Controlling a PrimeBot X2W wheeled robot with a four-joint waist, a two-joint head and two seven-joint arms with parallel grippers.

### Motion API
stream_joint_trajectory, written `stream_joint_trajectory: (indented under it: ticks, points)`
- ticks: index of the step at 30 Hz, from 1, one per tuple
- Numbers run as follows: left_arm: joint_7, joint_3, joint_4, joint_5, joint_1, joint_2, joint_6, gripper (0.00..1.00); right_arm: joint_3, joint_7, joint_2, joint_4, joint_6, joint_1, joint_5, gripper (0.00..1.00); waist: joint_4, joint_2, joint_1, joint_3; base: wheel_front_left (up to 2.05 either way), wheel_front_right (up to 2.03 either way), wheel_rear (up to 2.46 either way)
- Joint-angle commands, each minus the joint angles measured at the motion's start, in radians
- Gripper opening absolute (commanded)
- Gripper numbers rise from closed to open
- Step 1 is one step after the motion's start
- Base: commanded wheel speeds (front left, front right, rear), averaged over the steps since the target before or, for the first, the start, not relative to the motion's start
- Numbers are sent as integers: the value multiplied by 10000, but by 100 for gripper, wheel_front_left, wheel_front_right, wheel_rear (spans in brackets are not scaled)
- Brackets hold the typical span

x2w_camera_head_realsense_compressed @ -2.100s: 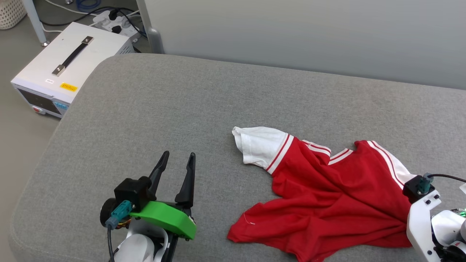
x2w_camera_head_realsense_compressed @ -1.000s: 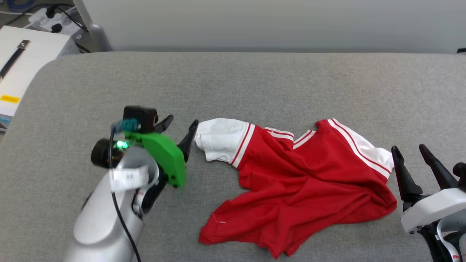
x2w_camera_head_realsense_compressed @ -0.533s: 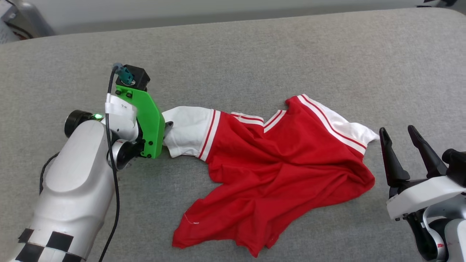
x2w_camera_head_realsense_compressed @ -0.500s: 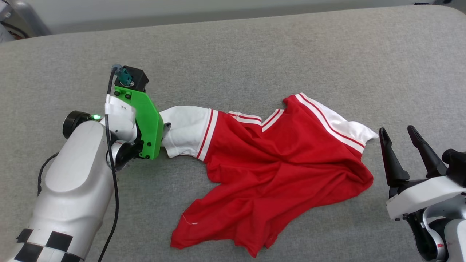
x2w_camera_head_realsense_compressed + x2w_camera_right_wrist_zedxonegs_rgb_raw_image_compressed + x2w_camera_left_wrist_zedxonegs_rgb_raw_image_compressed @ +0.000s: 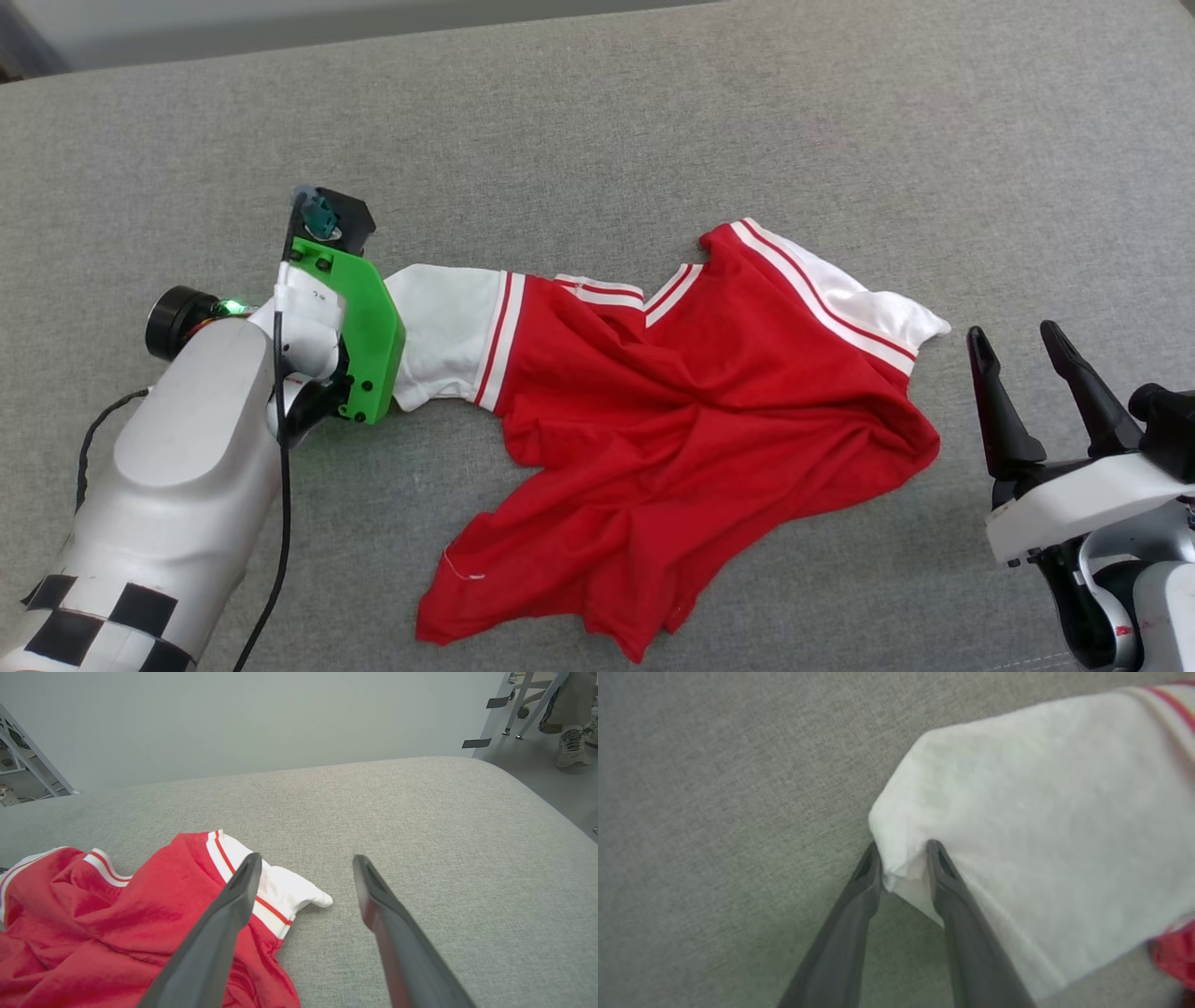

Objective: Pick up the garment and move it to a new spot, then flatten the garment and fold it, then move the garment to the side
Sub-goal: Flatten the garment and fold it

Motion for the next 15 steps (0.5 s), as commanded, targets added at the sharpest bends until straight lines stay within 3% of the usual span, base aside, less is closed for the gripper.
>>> stream_joint_trajectory:
  ticks: [1,8,15]
  points:
    - [-139,-123,381,-90,317,39,-26,0,-32,-18,14,22,-7,-166,-114,100,60,0,0,-79,0,0,0]
    - [-1250,382,633,-434,391,651,-26,0,-195,181,-48,129,-7,53,-210,100,409,0,0,-565,0,0,0]
    - [-1467,661,681,-706,809,1356,-26,0,-442,682,25,363,-7,280,-370,100,946,0,0,-992,0,0,0]
